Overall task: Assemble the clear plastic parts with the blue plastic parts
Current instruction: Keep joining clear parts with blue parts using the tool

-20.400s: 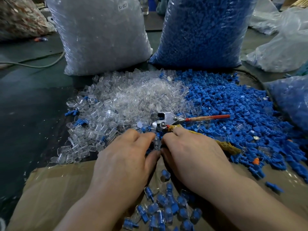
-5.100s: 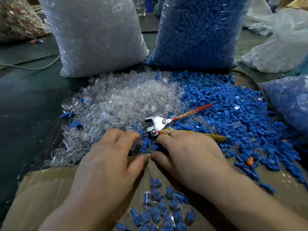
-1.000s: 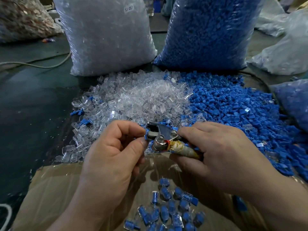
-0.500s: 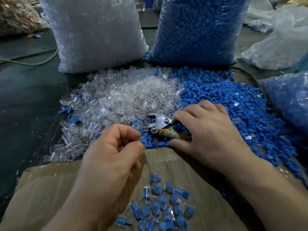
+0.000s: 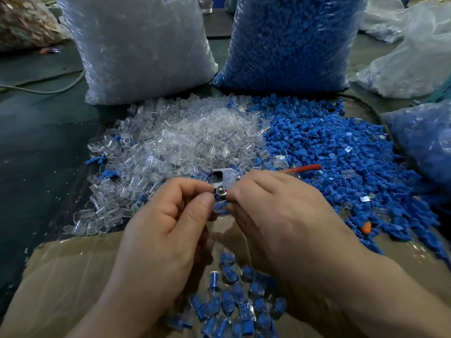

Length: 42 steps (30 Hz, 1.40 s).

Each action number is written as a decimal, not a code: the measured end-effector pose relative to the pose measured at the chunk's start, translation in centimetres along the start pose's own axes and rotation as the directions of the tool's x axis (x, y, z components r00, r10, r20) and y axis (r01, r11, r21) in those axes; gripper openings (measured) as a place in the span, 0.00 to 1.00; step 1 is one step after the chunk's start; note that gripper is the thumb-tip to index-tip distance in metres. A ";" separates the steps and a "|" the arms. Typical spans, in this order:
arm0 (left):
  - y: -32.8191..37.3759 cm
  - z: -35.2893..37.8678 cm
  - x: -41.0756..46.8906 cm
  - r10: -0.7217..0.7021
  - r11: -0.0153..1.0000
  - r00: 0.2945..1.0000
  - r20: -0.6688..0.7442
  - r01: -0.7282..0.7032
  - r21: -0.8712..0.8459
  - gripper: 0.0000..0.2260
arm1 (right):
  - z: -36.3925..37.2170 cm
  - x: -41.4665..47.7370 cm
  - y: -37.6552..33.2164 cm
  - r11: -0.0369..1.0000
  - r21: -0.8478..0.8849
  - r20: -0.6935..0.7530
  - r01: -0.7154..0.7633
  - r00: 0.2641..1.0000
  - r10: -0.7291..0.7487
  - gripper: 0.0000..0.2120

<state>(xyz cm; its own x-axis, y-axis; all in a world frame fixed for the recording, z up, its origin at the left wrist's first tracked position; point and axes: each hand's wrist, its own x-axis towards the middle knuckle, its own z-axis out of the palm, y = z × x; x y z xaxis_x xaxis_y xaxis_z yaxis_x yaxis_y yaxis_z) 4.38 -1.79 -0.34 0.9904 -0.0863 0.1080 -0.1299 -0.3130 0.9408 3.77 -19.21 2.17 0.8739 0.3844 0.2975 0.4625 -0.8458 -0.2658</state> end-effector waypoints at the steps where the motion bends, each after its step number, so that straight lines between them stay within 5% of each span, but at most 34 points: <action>1: 0.0 -0.1 0.1 -0.056 0.998 0.997 0.050 0.058 -0.037 0.15 | 0.2 0.0 -0.2 1.000 0.006 -0.018 0.022 1.000 -0.022 0.02; 5: 0.0 -0.5 0.2 -0.126 0.962 0.971 0.204 0.170 -0.212 0.20 | 0.1 -0.2 -1.2 0.997 0.074 0.009 -0.029 1.000 0.029 0.11; 7: 0.0 -0.5 0.1 -0.070 0.947 0.972 0.223 0.135 -0.291 0.15 | 0.1 -0.4 -1.6 0.954 0.222 0.080 -0.201 0.979 0.188 0.15; 9: -0.1 -0.5 0.0 0.091 0.973 0.975 0.201 -0.045 -0.225 0.08 | -0.1 -0.3 -1.6 0.706 0.566 0.253 -0.426 0.904 0.344 0.15; 11: 0.2 -0.8 -0.1 0.217 0.975 0.955 0.200 -0.202 -0.092 0.07 | -0.7 0.0 -1.2 0.465 0.681 0.431 -0.566 0.823 0.370 0.13; 13: 0.4 -1.5 -0.1 0.203 0.975 0.956 0.211 -0.217 0.043 0.08 | -1.1 -0.1 -0.4 0.591 0.570 0.424 -0.571 0.820 0.384 0.16; 16: 0.1 -2.4 0.5 0.149 0.936 0.962 0.230 -0.212 0.282 0.08 | -2.4 -0.5 1.3 0.871 0.182 0.249 -0.457 0.878 0.409 0.18; 19: 0.1 -2.3 0.7 0.118 0.912 0.964 0.240 -0.201 0.358 0.05 | -4.0 -0.9 2.3 0.886 -0.200 0.284 -0.417 0.841 0.460 0.18; 21: 0.3 -2.1 0.6 0.097 0.927 0.966 0.240 -0.176 0.330 0.08 | -4.5 -1.4 2.7 0.874 -0.304 0.312 -0.379 0.827 0.467 0.18; 26: -0.2 -2.2 0.4 0.057 0.929 0.959 0.276 -0.152 0.336 0.09 | -4.3 -1.9 2.3 0.888 -0.304 0.411 -0.346 0.793 0.450 0.15; 33: 0.1 -2.3 0.4 0.059 0.813 0.881 0.469 -0.315 0.489 0.06 | -2.8 -1.9 1.7 0.958 -0.195 0.451 -0.209 0.849 0.277 0.02; 38: -0.3 -2.3 0.5 0.097 0.835 0.888 0.449 -0.318 0.449 0.13 | -4.1 -1.3 1.9 0.941 -0.118 0.349 -0.317 0.874 0.338 0.08; 42: -0.6 -2.0 0.7 0.125 0.881 0.951 0.282 -0.237 0.408 0.14 | -6.4 -1.8 2.4 0.905 -0.083 0.147 -0.417 0.893 0.425 0.11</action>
<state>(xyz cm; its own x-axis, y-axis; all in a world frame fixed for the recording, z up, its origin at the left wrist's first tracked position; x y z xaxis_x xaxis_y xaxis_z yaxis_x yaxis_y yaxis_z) 5.20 0.23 -0.23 0.9124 -0.3882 0.1298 -0.3687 -0.6417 0.6725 2.35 -24.29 6.83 0.9991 0.0382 0.0181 0.0419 -0.9565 -0.2888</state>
